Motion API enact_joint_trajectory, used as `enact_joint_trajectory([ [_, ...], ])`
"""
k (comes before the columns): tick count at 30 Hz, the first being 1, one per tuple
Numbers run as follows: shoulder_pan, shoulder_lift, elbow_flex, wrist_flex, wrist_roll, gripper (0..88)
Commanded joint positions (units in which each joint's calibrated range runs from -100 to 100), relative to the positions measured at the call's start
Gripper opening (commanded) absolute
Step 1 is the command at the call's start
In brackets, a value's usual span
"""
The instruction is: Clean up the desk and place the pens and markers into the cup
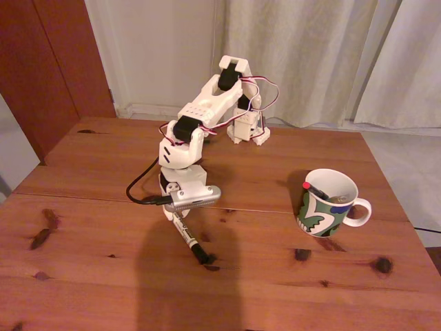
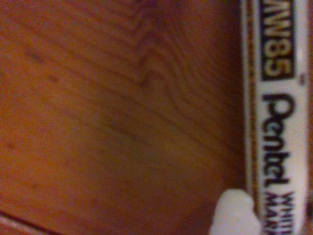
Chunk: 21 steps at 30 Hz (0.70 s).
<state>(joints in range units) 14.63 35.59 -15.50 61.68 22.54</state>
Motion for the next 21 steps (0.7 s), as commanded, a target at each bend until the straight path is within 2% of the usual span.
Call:
enact_joint_trajectory([
  [1, 0.1, -0.6, -0.2, -0.5, 0.4, 4.3],
  [4, 0.2, -0.6, -0.2, -0.5, 0.2, 0.3],
  [12, 0.2, -0.6, 1.4, -0.7, -0.1, 1.3],
  [18, 0.2, -1.4, 5.0, -5.9, -0.1, 13.1],
  [21, 0.2, -1.5, 4.8, -6.6, -0.2, 15.0],
])
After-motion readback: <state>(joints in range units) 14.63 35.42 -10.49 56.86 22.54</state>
